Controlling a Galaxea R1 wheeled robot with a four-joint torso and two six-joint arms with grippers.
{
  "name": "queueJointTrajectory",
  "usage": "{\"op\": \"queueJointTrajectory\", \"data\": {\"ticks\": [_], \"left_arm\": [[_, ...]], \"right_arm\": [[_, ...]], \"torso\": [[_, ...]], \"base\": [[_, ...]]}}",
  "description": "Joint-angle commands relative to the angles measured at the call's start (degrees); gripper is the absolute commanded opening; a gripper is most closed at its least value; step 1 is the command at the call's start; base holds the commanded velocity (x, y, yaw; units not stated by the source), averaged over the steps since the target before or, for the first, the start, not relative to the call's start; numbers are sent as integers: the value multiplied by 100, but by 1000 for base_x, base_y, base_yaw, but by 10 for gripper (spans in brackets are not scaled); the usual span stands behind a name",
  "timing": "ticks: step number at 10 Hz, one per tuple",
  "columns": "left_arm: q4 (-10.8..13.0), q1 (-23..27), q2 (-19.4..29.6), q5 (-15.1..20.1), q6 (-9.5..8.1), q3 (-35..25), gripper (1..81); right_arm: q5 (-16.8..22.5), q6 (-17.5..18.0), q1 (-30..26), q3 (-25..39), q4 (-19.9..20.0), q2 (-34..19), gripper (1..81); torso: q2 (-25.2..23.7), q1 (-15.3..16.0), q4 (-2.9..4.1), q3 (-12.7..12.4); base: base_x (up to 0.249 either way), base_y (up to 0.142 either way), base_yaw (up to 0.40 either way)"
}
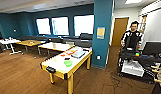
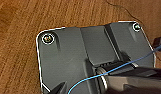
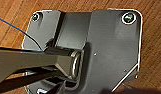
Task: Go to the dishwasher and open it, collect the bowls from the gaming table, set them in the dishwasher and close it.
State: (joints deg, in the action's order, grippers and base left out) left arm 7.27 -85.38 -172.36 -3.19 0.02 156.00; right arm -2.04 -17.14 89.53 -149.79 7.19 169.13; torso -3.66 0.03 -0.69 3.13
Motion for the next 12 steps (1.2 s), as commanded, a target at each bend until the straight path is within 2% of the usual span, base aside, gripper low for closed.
{"op": "queueJointTrajectory", "data": {"ticks": [1,3,12], "left_arm": [[-23,298,26,275,24,1,811],[-23,298,26,275,24,1,811],[-23,289,26,275,24,1,811]], "right_arm": [[335,-26,-229,12,-42,-17,811],[335,-26,-237,12,-42,-17,811],[335,-26,-237,12,-51,-17,811]], "torso": [[0,0,0,0],[0,2,0,0],[0,2,0,0]], "base": [[100,0,0],[108,0,0],[113,67,0]]}}
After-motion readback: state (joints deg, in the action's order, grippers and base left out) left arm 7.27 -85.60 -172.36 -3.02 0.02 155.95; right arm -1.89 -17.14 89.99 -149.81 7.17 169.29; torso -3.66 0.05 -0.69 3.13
